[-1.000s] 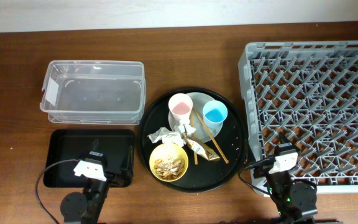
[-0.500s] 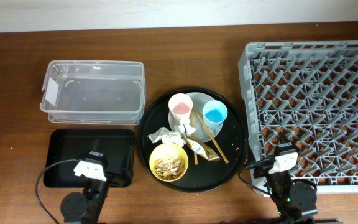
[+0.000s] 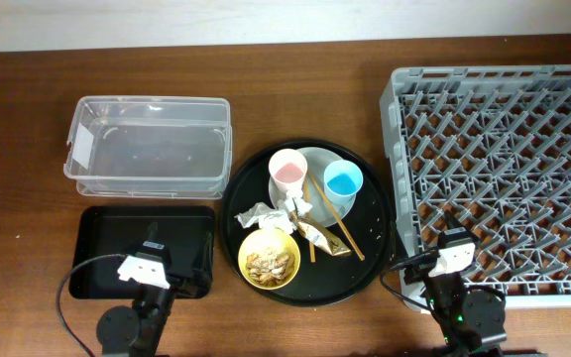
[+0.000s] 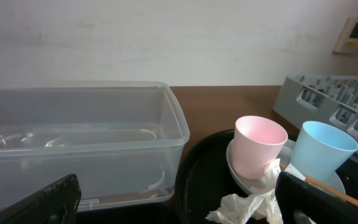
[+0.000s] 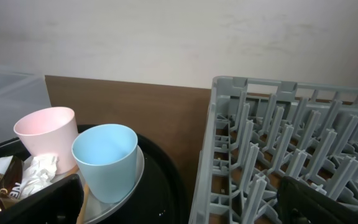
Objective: Sort waste into correct bins and load items into the dishwasher rack
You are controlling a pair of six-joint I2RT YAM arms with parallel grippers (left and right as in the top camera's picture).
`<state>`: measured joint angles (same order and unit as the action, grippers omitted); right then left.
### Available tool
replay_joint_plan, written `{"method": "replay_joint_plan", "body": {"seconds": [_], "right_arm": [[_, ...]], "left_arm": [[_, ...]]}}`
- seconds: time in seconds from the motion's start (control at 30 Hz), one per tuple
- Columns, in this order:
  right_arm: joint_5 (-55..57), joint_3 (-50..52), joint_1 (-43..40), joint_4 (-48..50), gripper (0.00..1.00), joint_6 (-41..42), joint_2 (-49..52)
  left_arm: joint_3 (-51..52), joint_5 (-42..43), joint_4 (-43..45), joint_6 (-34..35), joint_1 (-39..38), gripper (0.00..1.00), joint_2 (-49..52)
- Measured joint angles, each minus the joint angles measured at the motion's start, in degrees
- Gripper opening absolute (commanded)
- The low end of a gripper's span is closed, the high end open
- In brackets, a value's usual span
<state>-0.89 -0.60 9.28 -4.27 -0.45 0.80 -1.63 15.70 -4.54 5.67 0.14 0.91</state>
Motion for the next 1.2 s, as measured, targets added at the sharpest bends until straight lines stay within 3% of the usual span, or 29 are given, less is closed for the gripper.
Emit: {"method": "replay_joint_plan", "body": {"seconds": [0.93,1.2], "right_arm": [[0.0,0.0,0.0,0.0,0.98,0.0,0.0],[0.0,0.0,0.0,0.0,0.98,0.0,0.0]], "left_arm": [[0.0,3.1,0.9,0.0,0.0,0.99,0.0],[-9.4,5.0,-8.5,0.0,0.0,0.99,0.4]]}}
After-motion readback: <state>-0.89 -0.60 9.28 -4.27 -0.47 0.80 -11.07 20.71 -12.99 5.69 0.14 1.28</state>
